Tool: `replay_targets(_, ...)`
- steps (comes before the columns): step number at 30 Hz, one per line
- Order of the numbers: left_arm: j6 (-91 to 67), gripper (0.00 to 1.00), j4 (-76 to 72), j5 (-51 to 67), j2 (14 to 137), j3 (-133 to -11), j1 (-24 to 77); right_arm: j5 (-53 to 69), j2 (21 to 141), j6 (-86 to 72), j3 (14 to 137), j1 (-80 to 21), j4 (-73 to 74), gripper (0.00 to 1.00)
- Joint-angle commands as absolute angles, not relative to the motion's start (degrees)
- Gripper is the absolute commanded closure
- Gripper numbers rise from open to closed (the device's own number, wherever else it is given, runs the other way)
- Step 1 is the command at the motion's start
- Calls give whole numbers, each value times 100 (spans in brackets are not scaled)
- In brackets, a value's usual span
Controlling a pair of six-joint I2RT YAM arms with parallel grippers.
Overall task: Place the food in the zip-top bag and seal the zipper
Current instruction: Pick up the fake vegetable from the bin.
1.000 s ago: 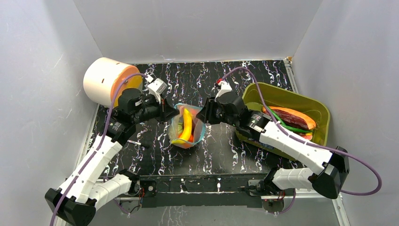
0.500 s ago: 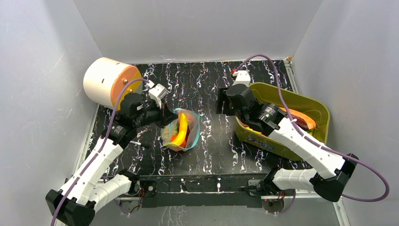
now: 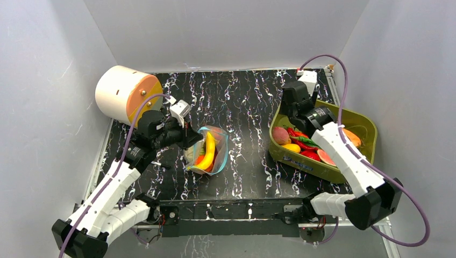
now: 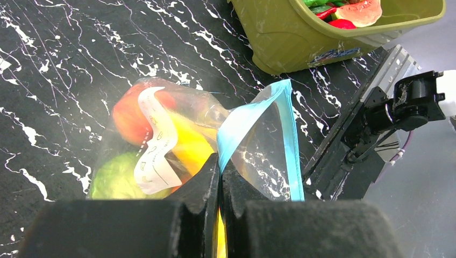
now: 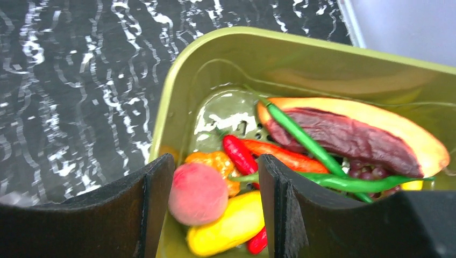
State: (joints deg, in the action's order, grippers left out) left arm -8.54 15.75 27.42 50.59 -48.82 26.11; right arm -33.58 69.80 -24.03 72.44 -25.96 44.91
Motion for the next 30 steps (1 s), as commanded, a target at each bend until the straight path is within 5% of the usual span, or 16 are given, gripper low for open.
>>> replay_targets(1, -724, 100, 1625, 2788, 4995, -4892, 2628, -3738, 7321, -1584, 6990, -2144, 3444, 43)
replay_targets(18, -827, 100, 1674, 2784, 4605, -4825, 2628, -2493, 7730, 1219, 4744, -720, 836, 56)
replay_targets(30, -940, 100, 1652, 2712, 4354, -4694, 2632, -2203, 8359, 1465, 4873, -606, 543, 54)
